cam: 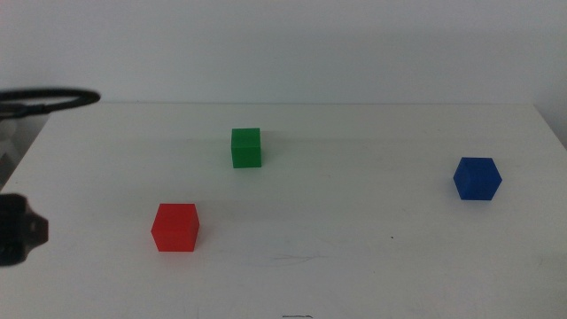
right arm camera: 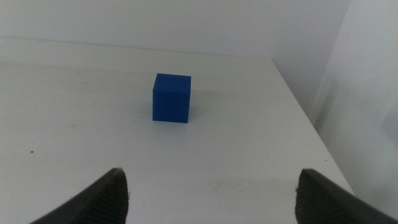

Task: Stack red cubes first, then green, then blue cubes in a specific spot.

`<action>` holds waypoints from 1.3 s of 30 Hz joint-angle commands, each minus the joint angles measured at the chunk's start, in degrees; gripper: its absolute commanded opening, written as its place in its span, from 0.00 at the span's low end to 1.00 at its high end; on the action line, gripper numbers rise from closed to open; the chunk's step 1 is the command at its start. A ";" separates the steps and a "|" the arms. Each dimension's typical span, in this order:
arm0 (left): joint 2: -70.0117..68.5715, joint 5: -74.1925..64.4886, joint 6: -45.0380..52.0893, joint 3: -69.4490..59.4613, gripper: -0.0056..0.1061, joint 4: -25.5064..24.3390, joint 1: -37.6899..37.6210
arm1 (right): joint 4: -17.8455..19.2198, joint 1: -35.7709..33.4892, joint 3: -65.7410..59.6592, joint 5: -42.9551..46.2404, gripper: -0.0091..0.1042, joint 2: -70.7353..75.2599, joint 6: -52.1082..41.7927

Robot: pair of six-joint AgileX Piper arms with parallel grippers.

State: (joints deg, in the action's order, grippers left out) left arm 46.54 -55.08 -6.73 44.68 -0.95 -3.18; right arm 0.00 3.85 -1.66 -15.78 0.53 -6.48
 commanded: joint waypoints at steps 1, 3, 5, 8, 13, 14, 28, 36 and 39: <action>3.04 2.13 -0.17 3.80 0.88 0.62 -0.23 | 0.31 0.25 1.02 4.34 0.81 1.35 -0.71; 6.16 0.85 -0.17 6.15 0.88 1.88 -0.23 | 0.31 0.25 1.02 4.34 0.81 1.35 -0.71; 9.42 -1.09 0.81 9.11 0.88 3.92 -0.23 | 0.31 0.25 1.02 4.34 0.81 1.35 -0.71; 14.87 -4.12 2.41 13.22 0.88 6.37 -0.23 | 0.31 0.25 1.02 4.34 0.81 1.35 -0.71; 24.91 -6.05 2.17 18.93 0.88 6.41 -3.70 | 0.31 0.25 1.02 4.34 0.81 1.35 -0.71; 26.42 -5.98 1.85 20.06 0.88 5.93 -4.63 | 0.31 0.25 1.02 4.34 0.81 1.35 -0.71; 49.11 -4.82 -0.65 30.80 0.88 5.78 -12.55 | 0.31 0.25 1.02 4.34 0.81 1.35 -0.71; 55.55 -0.78 0.47 31.87 0.88 5.66 -13.36 | 0.31 0.25 1.02 4.34 0.81 1.35 -0.71; 57.00 1.02 0.60 31.87 0.88 5.57 -13.36 | 0.31 0.25 1.02 4.33 0.81 1.30 -0.71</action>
State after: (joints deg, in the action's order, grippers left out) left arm 105.60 -55.65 -6.13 74.83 3.95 -16.31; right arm 0.00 3.85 -1.66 -15.78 0.53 -6.48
